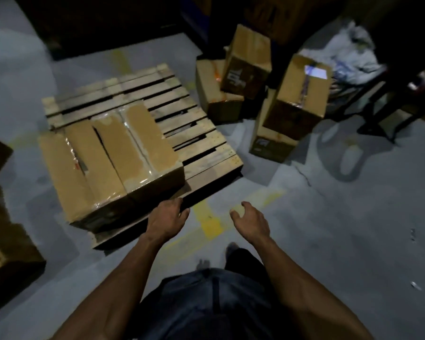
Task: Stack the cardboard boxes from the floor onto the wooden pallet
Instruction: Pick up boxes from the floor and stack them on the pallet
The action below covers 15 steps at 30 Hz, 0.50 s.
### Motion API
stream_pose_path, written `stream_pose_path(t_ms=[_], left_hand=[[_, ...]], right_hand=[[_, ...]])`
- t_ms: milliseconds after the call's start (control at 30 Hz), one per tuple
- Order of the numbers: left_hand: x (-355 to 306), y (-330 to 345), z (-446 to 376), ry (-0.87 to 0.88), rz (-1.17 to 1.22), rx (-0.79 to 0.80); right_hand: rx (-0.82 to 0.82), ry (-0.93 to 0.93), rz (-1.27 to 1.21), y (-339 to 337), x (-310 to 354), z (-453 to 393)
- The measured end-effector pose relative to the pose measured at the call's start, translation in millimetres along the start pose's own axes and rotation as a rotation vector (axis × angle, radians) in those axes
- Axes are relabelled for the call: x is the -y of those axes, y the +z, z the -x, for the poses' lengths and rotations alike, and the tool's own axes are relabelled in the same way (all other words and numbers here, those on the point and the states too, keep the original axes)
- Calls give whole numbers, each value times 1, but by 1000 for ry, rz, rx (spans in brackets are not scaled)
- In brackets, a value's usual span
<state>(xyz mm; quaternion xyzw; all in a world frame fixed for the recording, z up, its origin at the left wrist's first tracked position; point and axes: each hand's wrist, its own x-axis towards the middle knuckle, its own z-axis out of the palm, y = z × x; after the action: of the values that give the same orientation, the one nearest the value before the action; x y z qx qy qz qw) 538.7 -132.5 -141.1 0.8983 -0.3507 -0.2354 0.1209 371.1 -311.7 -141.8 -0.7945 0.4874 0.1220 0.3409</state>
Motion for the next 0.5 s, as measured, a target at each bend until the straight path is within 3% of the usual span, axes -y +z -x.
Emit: stream_pose_path(t_ms=[267,500], left_hand=[[-108,14,-61,117,-56,75],[-239,36,-147,139,-50,87]], right_hand=[[-99,94,-109,-81,-73,-36],[-90,115,-128,-177,-152,-109]])
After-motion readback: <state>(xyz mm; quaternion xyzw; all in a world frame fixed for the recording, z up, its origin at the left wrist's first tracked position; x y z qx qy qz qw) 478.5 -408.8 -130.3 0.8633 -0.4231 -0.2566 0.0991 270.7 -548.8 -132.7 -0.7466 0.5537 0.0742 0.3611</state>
